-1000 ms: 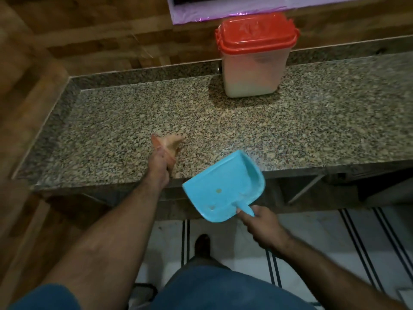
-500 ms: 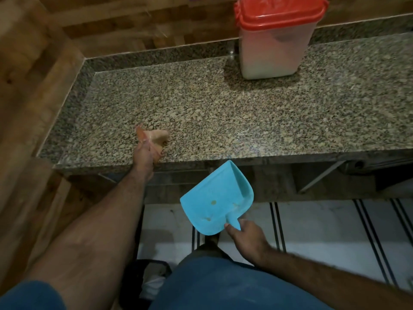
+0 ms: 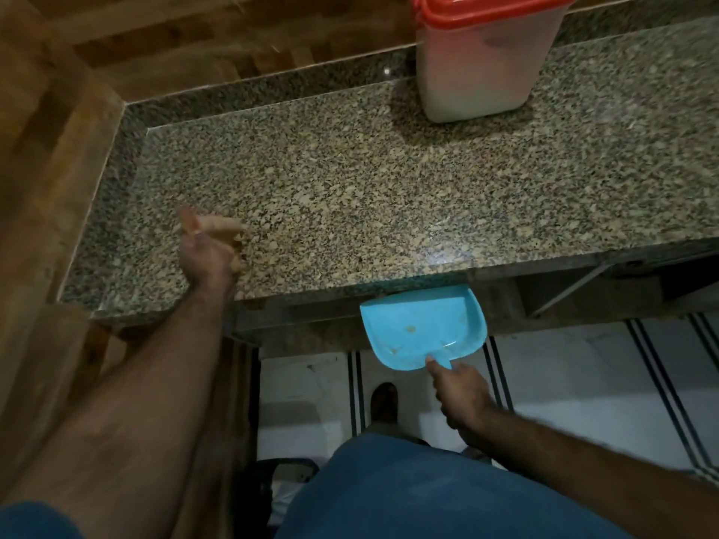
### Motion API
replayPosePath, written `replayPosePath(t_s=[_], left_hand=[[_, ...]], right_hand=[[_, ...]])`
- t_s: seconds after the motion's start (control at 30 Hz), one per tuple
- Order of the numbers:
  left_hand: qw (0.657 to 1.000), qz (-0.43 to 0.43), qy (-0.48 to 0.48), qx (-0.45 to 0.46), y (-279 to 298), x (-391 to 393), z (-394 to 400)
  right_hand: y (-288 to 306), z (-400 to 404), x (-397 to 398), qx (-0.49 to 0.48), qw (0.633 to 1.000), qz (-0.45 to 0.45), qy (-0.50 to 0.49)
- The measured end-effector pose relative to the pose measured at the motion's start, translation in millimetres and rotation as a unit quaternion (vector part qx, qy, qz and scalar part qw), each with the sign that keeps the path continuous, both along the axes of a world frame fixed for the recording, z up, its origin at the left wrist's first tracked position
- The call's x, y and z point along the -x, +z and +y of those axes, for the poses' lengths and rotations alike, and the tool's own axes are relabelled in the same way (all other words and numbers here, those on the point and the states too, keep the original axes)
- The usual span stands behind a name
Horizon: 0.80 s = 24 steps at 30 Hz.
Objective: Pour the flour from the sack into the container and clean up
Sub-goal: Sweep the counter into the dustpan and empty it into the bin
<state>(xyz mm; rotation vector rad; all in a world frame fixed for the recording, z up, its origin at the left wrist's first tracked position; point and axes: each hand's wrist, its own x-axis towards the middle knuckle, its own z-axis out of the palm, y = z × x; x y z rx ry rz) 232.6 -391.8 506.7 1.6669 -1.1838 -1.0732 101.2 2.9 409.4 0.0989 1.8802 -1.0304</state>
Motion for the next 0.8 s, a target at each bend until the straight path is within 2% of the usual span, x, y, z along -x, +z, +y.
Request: replayPosePath(t_s=[0.1,0.17,0.23,0.33,0.43,0.53,0.57,0.63,0.7,0.73,0.77,0.8], left_hand=[[0.990,-0.129,0.047,0.033,-12.9,-27.8,-63.2],[0.971,-0.237,0.008,0.027,-31.4,-38.2,-95.1],[0.952,-0.301,-0.054,-0.019,-54.2,-34.3,-105.6],[0.925,-0.341,-0.138,-0.097,-91.6,7.3,-81.6],[0.890,-0.368,-0.266,-0.031,-110.9,81.4,-10.0],[0.851,-0.338,-0.402,0.013,-112.1,153.1,71.7],[0.825,-0.327,-0.460,0.031,-111.0,172.6,100.2],[0.746,-0.268,-0.604,0.081,-99.6,203.9,145.8],[0.696,-0.148,-0.702,0.029,-75.0,222.8,179.8],[0.682,-0.101,-0.724,-0.006,-67.8,228.9,189.4],[0.693,-0.067,-0.716,-0.044,-53.4,232.3,194.8],[0.724,-0.047,-0.684,-0.076,-45.9,236.2,193.8]], right_hand=[[-3.2,-7.6,9.8,-0.024,0.999,0.013,-0.036],[-5.4,-9.5,15.7,-0.034,0.998,0.021,-0.057],[-8.0,-7.3,19.1,-0.040,0.997,0.030,-0.067],[-15.1,-4.2,22.0,-0.052,0.994,0.058,-0.079],[-21.6,-10.9,22.8,-0.062,0.990,0.082,-0.094],[-23.9,-21.7,23.4,-0.060,0.988,0.074,-0.119],[-23.9,-24.0,23.3,-0.061,0.988,0.072,-0.125],[-24.4,-25.8,23.5,-0.065,0.986,0.072,-0.138],[-26.7,-24.2,24.7,-0.072,0.985,0.083,-0.134],[-28.1,-22.3,25.6,-0.075,0.985,0.087,-0.131],[-29.3,-19.8,27.1,-0.076,0.985,0.087,-0.131],[-30.5,-16.8,29.4,-0.078,0.984,0.089,-0.132]])
